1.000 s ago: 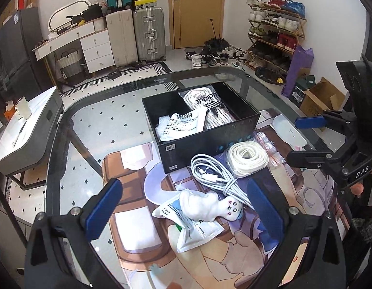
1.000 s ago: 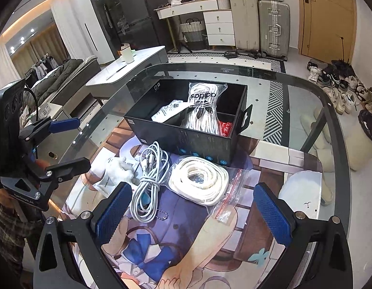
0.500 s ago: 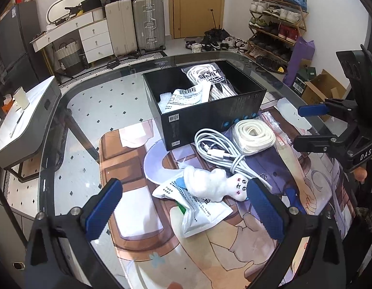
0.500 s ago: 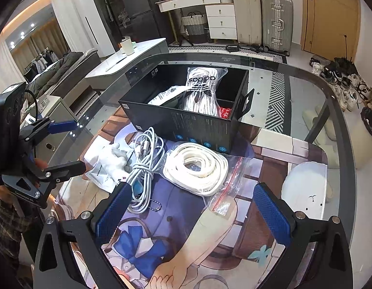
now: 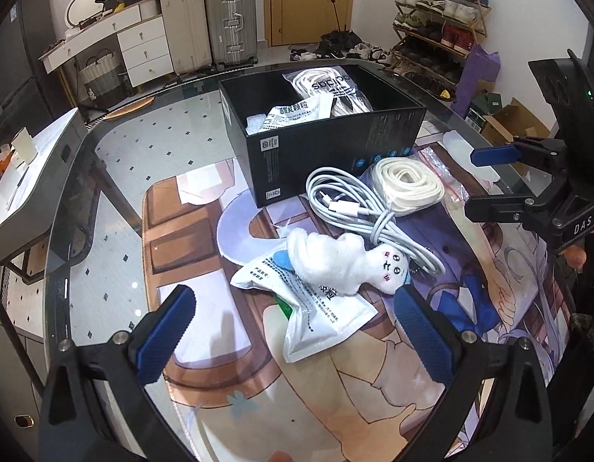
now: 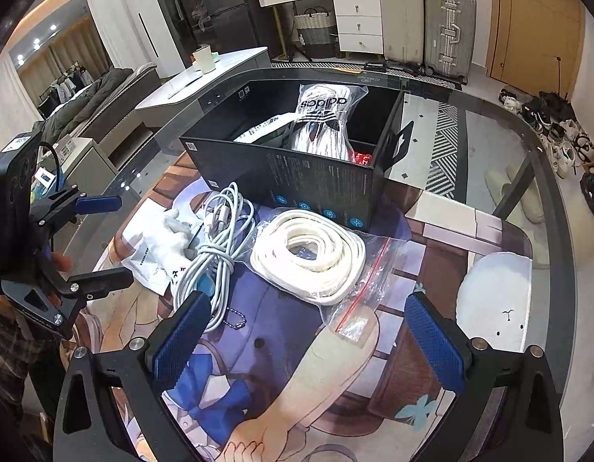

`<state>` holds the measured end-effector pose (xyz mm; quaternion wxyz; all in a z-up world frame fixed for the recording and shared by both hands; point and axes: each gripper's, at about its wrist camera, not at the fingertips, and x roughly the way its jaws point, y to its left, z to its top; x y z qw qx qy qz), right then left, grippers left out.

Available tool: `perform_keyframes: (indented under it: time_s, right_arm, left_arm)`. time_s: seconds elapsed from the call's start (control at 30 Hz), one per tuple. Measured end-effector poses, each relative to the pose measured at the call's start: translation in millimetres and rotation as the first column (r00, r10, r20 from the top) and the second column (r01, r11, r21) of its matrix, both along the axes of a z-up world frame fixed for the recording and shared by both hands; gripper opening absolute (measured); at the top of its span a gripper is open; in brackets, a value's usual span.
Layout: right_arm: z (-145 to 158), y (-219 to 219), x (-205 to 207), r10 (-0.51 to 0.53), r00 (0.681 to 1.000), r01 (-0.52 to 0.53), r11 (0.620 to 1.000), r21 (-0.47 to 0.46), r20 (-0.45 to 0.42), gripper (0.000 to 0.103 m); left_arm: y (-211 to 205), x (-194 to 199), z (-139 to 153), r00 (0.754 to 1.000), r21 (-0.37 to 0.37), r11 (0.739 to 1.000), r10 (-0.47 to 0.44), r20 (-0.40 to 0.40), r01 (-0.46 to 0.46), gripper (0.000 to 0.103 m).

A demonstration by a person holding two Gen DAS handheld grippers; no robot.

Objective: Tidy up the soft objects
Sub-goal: 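Pull both grippers back from the box toward the remaining pile, then grasp the bagged white rope coil with the right gripper while the left gripper grasps a white printed packet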

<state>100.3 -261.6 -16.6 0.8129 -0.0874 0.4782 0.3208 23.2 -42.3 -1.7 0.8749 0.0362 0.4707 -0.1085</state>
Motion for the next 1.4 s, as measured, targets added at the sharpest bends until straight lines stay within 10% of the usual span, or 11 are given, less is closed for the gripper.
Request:
perform_keyframes:
  time_s: [1.4]
  right_arm:
    - [-41.1,43.1,31.2,0.122,0.992,-0.115,0.978,-0.173,0.034,0.100]
  left_arm:
    - [2.1,24.0,-44.2,1.000,0.026,1.000,0.005,-0.031,-0.005,0.103]
